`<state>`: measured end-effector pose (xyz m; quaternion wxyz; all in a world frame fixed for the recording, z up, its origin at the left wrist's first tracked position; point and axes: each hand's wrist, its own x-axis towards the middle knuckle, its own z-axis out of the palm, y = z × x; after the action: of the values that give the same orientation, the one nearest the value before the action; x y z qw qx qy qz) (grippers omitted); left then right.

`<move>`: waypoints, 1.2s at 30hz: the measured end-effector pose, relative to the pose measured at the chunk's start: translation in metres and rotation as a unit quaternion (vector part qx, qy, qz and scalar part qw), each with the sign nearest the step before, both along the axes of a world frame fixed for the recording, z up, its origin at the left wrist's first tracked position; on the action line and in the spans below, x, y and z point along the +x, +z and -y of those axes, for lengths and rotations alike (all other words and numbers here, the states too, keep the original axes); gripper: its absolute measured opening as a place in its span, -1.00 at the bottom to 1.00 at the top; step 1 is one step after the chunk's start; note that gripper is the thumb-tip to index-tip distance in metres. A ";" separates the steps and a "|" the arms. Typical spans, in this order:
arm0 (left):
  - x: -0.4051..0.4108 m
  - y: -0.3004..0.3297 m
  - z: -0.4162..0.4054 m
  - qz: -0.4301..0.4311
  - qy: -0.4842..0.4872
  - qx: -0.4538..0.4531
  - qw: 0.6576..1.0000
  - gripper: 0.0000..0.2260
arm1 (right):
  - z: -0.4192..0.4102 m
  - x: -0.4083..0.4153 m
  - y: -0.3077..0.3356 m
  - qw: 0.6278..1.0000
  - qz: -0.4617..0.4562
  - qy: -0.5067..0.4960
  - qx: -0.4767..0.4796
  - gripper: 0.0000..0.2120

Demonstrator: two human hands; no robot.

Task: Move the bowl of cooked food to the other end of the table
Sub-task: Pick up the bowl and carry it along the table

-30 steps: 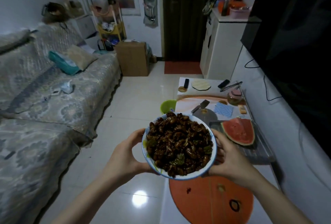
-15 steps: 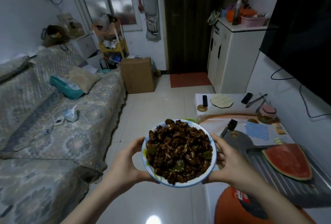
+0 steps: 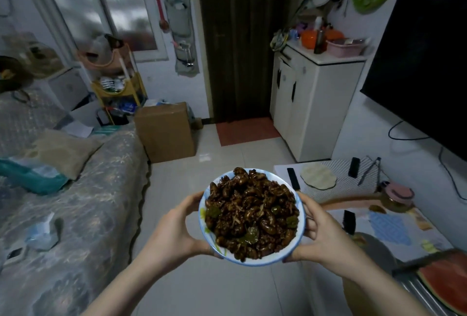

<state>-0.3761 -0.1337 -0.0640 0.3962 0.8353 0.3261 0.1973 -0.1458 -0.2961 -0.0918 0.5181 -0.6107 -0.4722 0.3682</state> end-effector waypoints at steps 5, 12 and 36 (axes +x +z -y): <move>0.039 -0.006 -0.122 -0.007 -0.093 0.005 0.996 -0.04 | -0.086 0.012 -0.008 0.996 -0.017 -0.083 0.011 -0.13; 0.117 0.012 -0.260 -0.008 -0.217 0.001 0.976 -0.03 | -0.179 0.033 0.001 0.977 -0.032 -0.212 -0.001 -0.08; 0.509 -0.022 -0.605 -0.006 -0.439 0.002 0.899 -0.24 | -0.486 0.301 -0.018 0.902 -0.011 -0.429 -0.046 -0.04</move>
<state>0.1324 0.4709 -0.0860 0.4390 0.8957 -0.0714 -0.0006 0.1550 0.1897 -0.1096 0.6023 -0.7734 -0.1415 0.1380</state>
